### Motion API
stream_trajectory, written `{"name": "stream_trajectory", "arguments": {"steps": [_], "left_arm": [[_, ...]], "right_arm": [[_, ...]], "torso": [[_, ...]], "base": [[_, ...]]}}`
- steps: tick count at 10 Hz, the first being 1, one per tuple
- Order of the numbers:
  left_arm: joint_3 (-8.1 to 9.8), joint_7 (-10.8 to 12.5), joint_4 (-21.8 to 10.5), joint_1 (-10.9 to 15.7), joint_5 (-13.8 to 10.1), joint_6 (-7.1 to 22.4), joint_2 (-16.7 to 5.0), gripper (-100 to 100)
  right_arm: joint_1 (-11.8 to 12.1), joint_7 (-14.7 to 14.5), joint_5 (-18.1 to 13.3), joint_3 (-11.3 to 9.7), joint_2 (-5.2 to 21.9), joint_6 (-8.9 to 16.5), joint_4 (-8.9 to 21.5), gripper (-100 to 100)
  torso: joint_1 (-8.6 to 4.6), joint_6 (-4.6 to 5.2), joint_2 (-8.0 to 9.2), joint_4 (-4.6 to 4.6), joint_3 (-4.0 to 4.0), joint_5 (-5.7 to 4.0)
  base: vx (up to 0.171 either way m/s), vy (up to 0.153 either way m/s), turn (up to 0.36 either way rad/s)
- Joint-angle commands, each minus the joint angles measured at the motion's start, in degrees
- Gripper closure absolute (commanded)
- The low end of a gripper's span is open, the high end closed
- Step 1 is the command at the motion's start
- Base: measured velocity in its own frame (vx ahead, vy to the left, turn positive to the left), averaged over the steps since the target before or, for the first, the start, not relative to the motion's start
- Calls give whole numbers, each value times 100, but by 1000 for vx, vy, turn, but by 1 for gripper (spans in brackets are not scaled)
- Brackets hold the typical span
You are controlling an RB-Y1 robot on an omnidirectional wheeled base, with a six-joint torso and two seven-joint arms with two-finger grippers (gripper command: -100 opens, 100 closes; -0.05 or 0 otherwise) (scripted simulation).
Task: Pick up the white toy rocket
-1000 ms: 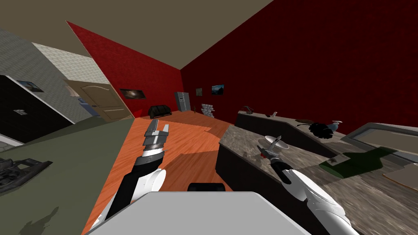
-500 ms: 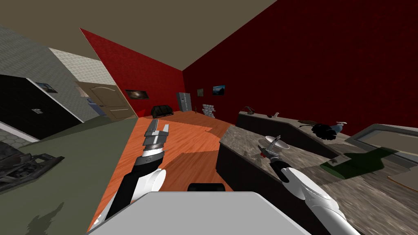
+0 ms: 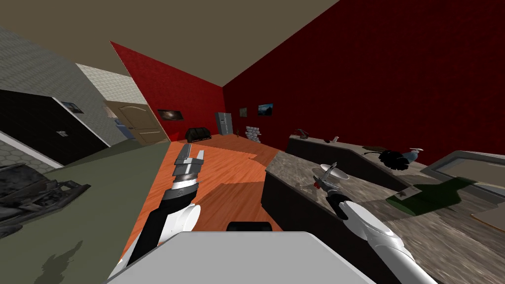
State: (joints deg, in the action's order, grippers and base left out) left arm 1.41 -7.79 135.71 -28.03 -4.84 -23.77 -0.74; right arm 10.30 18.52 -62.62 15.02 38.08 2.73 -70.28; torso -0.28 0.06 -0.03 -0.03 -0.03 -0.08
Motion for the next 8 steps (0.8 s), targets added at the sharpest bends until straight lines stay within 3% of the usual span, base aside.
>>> {"name": "stream_trajectory", "arguments": {"steps": [1, 4, 6, 7, 8], "left_arm": [[0, 0, 0, 0, 0, 0, 0, 0], [0, 0, 0, 1, 0, 0, 0, 0], [0, 0, 0, 0, 0, 0, 0, 0], [0, 0, 0, 0, 0, 0, 0, 0], [-1, 0, 0, 2, 0, 0, 0, 0]], "right_arm": [[-276, 286, -286, -147, 176, 286, 286, -100], [-276, 760, -820, -147, 176, 316, 409, -100], [-276, 1054, -820, -147, 176, 316, 409, -100], [-551, 1236, -1096, -294, 353, 605, 695, -100], [-551, 1390, -1171, -294, 353, 632, 815, -100]], "torso": [[0, 0, 0, 0, 0, 0], [-11, 3, 29, 6, 16, -4], [-7, 0, 3, 0, 1, -3], [-7, 0, -2, -1, -2, -3], [0, -11, 20, 3, 10, -1]], "base": [[-118, 9, 332], [-70, -7, 37], [4, 0, 3], [-91, 21, 347], [-140, 6, 179]]}}
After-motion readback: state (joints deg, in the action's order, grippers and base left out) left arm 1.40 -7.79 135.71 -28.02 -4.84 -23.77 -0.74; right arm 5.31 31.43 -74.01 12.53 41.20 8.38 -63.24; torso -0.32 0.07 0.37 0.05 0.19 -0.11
